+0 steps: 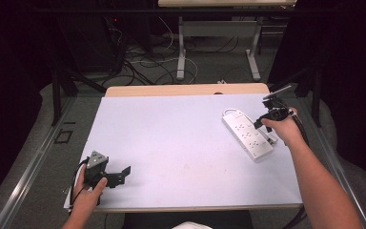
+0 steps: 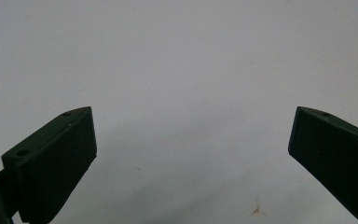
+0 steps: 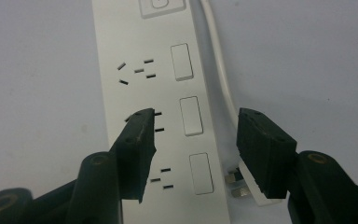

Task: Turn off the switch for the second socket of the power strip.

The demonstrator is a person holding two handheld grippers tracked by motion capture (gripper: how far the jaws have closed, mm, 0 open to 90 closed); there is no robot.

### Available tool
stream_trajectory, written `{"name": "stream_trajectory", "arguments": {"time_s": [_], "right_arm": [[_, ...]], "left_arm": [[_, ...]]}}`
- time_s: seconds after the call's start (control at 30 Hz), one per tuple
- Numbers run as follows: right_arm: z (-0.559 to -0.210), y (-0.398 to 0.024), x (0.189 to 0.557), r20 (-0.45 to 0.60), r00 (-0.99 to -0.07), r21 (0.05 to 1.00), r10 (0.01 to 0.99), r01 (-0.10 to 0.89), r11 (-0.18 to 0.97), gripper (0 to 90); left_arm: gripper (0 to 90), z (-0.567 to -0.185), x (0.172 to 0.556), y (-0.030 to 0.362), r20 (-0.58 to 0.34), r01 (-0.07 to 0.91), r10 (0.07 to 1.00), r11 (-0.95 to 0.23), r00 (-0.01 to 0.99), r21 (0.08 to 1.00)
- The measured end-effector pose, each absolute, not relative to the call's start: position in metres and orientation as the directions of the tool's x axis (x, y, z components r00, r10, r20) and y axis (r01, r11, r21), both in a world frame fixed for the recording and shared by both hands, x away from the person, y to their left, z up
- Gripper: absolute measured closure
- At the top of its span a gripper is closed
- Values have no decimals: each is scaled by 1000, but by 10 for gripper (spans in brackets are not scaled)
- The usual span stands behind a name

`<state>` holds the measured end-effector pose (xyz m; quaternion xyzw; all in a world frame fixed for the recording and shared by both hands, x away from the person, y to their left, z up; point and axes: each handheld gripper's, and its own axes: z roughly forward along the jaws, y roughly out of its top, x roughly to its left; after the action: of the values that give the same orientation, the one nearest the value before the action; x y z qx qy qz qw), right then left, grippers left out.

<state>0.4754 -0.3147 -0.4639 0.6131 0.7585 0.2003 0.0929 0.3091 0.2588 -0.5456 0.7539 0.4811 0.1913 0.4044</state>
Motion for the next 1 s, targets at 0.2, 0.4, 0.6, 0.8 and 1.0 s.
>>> {"name": "stream_trajectory", "arguments": {"time_s": [0.2,0.4,0.6,0.8,1.0], "right_arm": [[-469,-316,479,127,-205,400,971,906,139,562],[-473,-314,482,145,-184,375,972,920,118,646],[-474,-311,484,143,-148,359,979,929,88,742],[-477,-311,486,120,-140,340,983,936,92,781],[-482,-311,488,126,-121,328,985,942,74,824]], "left_arm": [[10,-546,309,259,-102,572,879,-210,465,793],[10,-546,309,258,-103,573,878,-212,467,792],[10,-547,309,258,-100,571,879,-213,466,793],[10,-547,310,258,-97,572,878,-217,468,791],[10,-547,310,258,-97,572,878,-219,470,791]]}}
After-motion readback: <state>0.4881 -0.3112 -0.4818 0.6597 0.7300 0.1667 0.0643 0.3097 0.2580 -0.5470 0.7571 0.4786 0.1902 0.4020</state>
